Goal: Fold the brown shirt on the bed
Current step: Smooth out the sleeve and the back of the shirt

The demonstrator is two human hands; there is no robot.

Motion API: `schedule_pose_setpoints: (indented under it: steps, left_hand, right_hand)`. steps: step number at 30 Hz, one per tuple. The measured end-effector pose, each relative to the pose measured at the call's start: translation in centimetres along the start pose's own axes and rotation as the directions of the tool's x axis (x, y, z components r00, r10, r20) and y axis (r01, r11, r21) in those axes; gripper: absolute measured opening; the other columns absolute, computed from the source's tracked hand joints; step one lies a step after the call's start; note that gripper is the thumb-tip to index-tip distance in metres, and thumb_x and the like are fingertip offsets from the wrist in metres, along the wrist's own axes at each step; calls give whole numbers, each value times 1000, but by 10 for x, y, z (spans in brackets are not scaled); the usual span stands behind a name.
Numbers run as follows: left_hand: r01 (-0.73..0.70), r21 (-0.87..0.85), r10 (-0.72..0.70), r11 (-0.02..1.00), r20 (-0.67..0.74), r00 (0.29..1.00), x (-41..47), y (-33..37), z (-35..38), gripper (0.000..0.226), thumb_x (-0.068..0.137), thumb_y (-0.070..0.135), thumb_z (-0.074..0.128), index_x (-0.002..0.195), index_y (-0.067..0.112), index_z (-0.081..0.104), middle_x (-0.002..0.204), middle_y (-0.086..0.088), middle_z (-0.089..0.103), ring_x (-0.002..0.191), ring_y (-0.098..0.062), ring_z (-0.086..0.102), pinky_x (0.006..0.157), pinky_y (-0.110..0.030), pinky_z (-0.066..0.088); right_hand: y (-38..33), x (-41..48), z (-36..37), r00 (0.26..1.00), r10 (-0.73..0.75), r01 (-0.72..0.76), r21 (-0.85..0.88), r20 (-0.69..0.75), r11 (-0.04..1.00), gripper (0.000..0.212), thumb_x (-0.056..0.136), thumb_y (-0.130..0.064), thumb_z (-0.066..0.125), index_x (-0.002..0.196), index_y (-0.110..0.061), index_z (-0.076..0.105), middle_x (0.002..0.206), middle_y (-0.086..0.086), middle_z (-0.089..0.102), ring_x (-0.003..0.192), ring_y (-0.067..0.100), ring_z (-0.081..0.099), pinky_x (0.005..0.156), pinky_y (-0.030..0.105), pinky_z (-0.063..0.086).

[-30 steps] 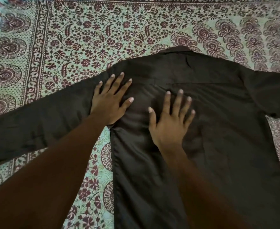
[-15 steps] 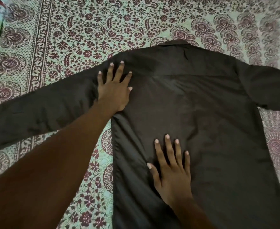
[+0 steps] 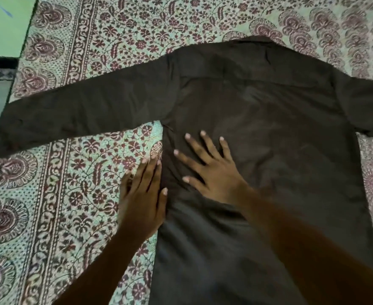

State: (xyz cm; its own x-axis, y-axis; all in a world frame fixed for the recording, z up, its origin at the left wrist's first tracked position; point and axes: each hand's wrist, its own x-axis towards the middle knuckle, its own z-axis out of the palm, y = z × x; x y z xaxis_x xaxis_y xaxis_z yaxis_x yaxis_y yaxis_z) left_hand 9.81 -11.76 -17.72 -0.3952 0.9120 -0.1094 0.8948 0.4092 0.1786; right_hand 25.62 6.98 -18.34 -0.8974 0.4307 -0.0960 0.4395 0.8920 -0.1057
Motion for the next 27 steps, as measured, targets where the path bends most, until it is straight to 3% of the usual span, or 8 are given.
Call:
schedule_pose_setpoints:
  steps: [4, 10, 14, 19, 24, 25, 27]
  left_hand:
    - [-24, -50, 22, 998, -43, 999, 3, 0, 0, 66, 100, 34, 44, 161, 14, 32, 169, -1, 29, 157, -18, 24, 123, -51, 23]
    - [-61, -31, 58, 998, -78, 995, 1, -4, 4, 70, 96, 37, 49, 159, 11, 34, 168, -4, 31, 156, -21, 27, 122, -55, 23]
    - [-59, -124, 42, 991, -131, 990, 0, -5, 5, 67, 95, 33, 51, 157, 11, 38, 166, -4, 34, 154, -21, 31, 122, -54, 24]
    - [-69, -227, 29, 972, -179, 983, -2, -5, 3, 63, 94, 28, 49, 153, 9, 44, 163, -5, 40, 150, -21, 37, 121, -54, 27]
    - [-115, -295, 51, 949, -217, 975, -2, -7, 0, 55, 96, 31, 48, 146, 10, 51, 155, -7, 48, 141, -25, 46, 113, -53, 34]
    - [-108, -297, 39, 949, -229, 973, -4, -6, 0, 51, 96, 34, 51, 141, 9, 55, 148, -10, 51, 133, -29, 50, 108, -51, 37]
    - [-13, -271, -54, 963, -241, 969, -15, -3, 0, 44, 95, 45, 54, 123, 11, 60, 131, -14, 54, 116, -32, 51, 95, -47, 37]
  right_hand:
    - [-13, -52, -3, 983, -178, 178, 5, 38, 984, 62, 106, -63, 33, 163, -43, 17, 174, 1, 6, 161, 27, 2, 122, 64, 18]
    - [2, 14, -11, 989, 146, -142, 77, -37, 987, 70, 100, -72, 31, 163, -44, 15, 175, 3, -4, 161, 33, -4, 125, 63, 12]
    - [-2, 45, -1, 984, 177, -177, 39, 0, 983, 67, 99, -72, 28, 161, -49, 14, 175, -1, -2, 160, 34, -5, 122, 69, 10]
    - [-38, -34, 1, 999, 36, -36, -16, 0, 999, 63, 103, -65, 31, 162, -46, 18, 174, -1, 6, 161, 31, 2, 122, 64, 14]
    - [-72, -122, 2, 992, -56, 55, 12, 112, 998, 62, 106, -59, 33, 163, -41, 18, 175, 1, 5, 161, 28, 5, 121, 63, 21]
    - [-72, -128, 2, 994, -33, 31, 18, 106, 999, 62, 106, -58, 34, 164, -39, 19, 175, 2, 4, 161, 27, 5, 121, 62, 22]
    - [-68, -128, -1, 985, 168, -170, 54, 40, 984, 65, 105, -56, 36, 164, -34, 20, 175, 4, 1, 161, 28, 3, 124, 61, 20]
